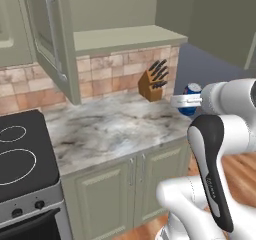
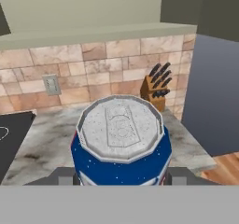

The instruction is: Pick the can from the counter and place it in the open cabinet.

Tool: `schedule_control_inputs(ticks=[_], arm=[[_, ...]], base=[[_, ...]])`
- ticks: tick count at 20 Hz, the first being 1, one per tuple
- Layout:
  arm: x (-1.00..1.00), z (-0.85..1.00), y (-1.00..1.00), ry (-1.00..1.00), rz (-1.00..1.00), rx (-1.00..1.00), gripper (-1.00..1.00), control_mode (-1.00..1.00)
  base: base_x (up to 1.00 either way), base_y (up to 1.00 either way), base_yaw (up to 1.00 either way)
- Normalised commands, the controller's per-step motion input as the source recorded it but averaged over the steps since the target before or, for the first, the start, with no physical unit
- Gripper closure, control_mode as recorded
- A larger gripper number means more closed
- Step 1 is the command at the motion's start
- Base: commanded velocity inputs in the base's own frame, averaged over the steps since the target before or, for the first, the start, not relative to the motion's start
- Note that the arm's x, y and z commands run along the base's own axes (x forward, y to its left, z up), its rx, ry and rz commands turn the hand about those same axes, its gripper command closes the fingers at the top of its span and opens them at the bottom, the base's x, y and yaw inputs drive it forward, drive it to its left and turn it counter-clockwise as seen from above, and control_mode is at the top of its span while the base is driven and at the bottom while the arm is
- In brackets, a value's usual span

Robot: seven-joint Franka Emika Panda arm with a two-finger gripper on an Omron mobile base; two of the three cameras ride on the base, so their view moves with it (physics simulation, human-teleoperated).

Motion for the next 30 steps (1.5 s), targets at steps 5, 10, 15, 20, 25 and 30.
schedule_control_inputs(ticks=[5, 10, 15, 20, 25, 30], arm=[[0.0, 0.0, 0.0, 0.0, 0.0, 0.0, 1.0, 1.0], [0.0, 0.0, 0.0, 0.0, 0.0, 0.0, 1.0, 1.0], [0.0, 0.0, 0.0, 0.0, 0.0, 0.0, 1.0, 1.0], [0.0, 0.0, 0.0, 0.0, 0.0, 0.0, 1.0, 1.0], [0.0, 0.0, 0.0, 0.0, 0.0, 0.0, 1.0, 1.0], [0.0, 0.0, 0.0, 0.0, 0.0, 0.0, 1.0, 1.0]], base=[[0.09, 0.1, 0.27], [0.16, 0.1, 0.27], [0.29, 0.03, 0.23], [0.54, 0.0, 0.14], [0.54, 0.0, 0.08], [0.49, 0.0, 0.06]])
